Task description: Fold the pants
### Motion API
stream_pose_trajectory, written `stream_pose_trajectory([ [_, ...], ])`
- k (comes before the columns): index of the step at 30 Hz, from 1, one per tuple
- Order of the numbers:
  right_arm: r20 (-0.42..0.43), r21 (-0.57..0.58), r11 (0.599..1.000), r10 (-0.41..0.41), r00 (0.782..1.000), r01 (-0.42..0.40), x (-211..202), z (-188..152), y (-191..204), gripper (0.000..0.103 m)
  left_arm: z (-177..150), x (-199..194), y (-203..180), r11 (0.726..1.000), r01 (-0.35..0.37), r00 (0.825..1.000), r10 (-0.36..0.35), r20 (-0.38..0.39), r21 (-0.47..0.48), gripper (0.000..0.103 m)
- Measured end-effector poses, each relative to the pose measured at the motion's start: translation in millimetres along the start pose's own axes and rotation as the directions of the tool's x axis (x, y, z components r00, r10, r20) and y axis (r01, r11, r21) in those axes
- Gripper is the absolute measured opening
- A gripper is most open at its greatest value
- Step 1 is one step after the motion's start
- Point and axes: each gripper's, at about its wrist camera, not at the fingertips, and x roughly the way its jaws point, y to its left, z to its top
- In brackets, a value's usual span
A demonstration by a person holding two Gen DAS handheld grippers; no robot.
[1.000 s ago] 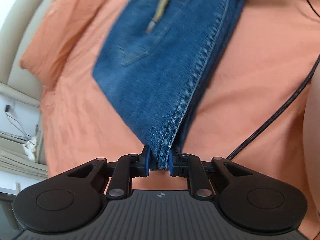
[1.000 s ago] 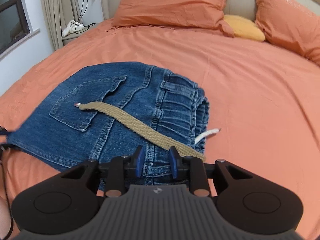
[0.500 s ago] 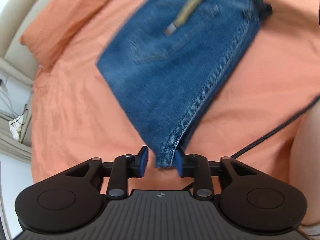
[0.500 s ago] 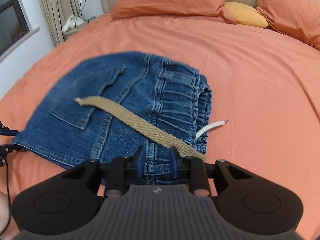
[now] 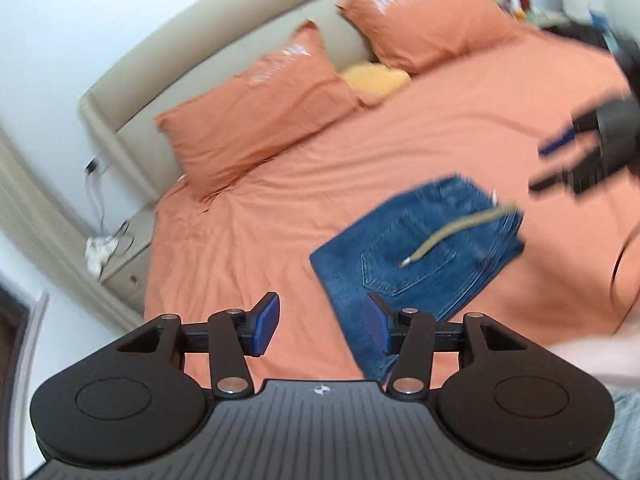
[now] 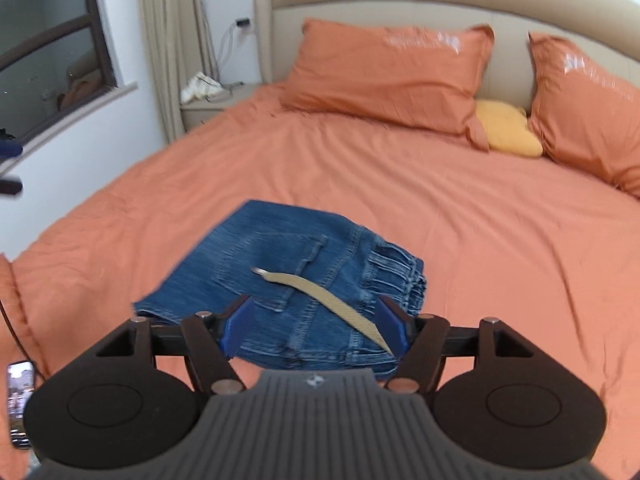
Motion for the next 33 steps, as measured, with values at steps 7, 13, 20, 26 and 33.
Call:
stream_pose_trajectory([
  [7, 0.086, 0.006, 0.997, 0.073, 0.994, -0.073, -64, -23, 42, 0.069, 14, -93, 12, 0.988, -0.028, 0.995, 0.042, 0.089, -0.155, 0.079],
  [13, 0.144, 0.051, 0.998, 0.017, 0.989, -0.025, -85, -57, 65, 0.075, -20, -56, -27, 0.940, 0.033, 0.997, -0.006, 0.080, -0.341, 0.082],
  [20, 0.225, 0.110, 0.989, -0.120, 0.967, 0.097, -95, -95, 77, 0.081, -66, -1, -80, 0.860, 0.019, 0.992, 0.049, 0.120, -0.511, 0.079],
  [26, 0.217, 0.152, 0.978, -0.177, 0.960, 0.146, -76, -120, 87, 0.082, -86, 38, -106, 0.798, -0.004, 0.995, 0.060, 0.073, -0.603, 0.080],
  [33, 0.202, 0.141, 0.982, -0.150, 0.968, 0.123, -48, -135, 88, 0.083, -98, 64, -130, 0.818, -0.033, 0.999, 0.044, 0.005, -0.574, 0.080],
])
